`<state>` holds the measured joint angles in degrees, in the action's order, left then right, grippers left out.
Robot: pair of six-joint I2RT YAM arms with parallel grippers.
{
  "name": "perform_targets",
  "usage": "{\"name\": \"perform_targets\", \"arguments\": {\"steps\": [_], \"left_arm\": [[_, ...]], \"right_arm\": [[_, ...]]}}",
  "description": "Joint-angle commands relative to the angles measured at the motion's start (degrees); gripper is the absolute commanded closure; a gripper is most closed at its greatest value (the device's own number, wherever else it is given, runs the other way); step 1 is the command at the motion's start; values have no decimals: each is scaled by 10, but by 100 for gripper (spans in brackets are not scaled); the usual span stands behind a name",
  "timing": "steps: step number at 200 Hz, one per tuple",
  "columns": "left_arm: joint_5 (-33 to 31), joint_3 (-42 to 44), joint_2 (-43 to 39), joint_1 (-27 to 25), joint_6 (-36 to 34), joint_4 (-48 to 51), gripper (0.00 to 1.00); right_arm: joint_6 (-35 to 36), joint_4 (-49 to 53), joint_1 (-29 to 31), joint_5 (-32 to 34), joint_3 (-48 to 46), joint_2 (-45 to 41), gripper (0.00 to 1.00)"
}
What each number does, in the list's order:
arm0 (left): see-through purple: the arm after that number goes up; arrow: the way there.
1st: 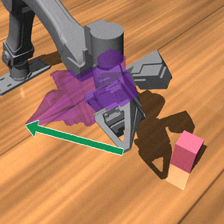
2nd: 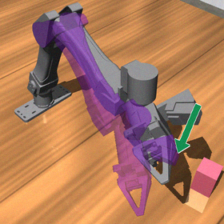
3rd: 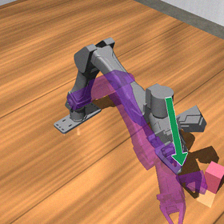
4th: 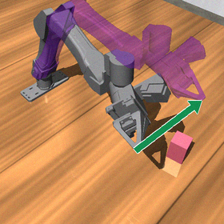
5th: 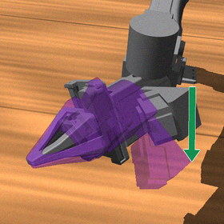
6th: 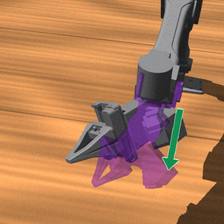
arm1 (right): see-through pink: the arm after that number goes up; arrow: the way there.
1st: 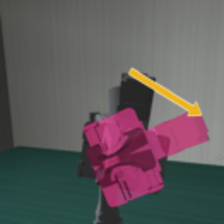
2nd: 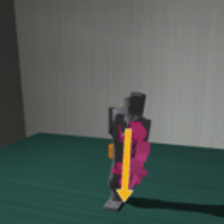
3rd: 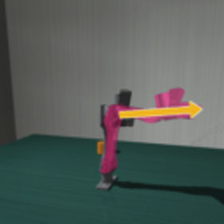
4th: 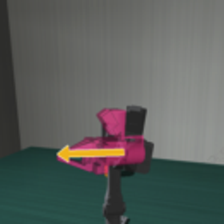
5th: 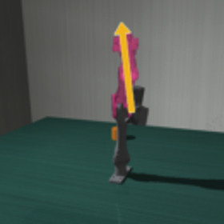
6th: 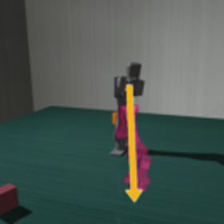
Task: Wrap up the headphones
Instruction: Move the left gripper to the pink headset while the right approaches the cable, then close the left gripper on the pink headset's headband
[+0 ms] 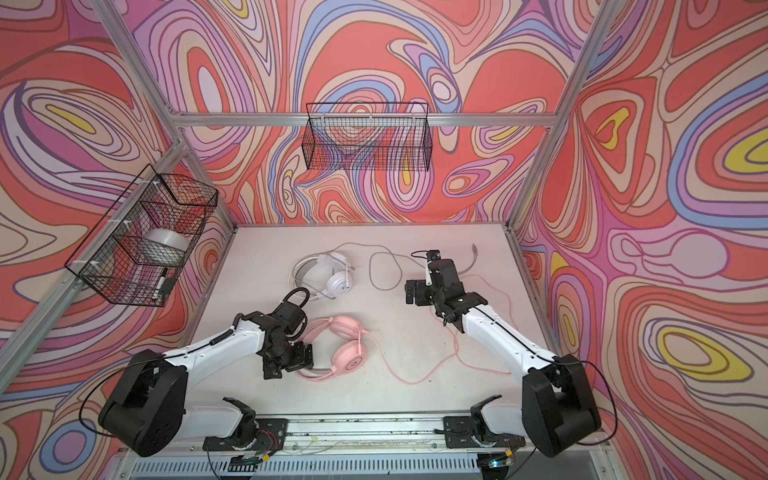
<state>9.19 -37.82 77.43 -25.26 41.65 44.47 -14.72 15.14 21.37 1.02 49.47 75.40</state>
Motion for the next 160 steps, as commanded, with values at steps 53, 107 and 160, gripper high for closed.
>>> {"name": "perform_targets", "arguments": {"steps": [53, 107, 160], "left_arm": [[-1, 20, 9, -5, 18, -37, 20], [-29, 0, 23, -4, 16, -40, 22], [-67, -3, -10, -6, 4, -69, 20]], "right_arm": [[-12, -2, 3, 27, -12, -21, 2], [-20, -7, 3, 30, -15, -21, 2], [-28, -18, 4, 29, -25, -24, 2]]}}
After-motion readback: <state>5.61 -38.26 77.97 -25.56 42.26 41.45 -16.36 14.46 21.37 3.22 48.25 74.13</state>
